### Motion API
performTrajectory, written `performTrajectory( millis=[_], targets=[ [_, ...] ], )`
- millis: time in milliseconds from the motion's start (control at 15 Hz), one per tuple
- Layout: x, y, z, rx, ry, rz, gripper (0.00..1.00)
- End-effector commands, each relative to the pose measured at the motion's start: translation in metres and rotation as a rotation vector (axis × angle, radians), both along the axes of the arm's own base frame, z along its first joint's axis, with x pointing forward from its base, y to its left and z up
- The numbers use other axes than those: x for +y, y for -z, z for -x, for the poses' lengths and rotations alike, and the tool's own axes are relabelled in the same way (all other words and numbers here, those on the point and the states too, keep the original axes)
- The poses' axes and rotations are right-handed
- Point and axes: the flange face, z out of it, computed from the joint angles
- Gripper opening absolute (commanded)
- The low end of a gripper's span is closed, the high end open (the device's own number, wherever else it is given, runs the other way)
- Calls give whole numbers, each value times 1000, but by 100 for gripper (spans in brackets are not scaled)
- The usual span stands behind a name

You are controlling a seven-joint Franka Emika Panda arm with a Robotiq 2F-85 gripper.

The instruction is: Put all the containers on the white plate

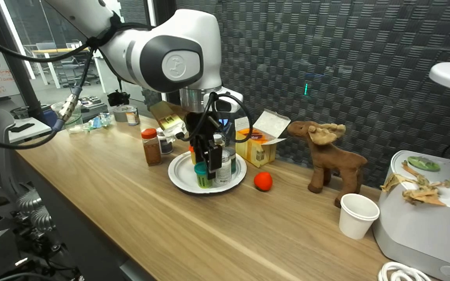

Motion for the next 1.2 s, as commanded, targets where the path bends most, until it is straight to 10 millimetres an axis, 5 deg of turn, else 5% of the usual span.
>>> performTrajectory(
  millis=[0,600,1133],
  targets=[
    [10,-23,9,-33,-11,9,100],
    [77,-98,43,-124,47,3,100],
    [143,-111,39,-126,49,21,100]
  ],
)
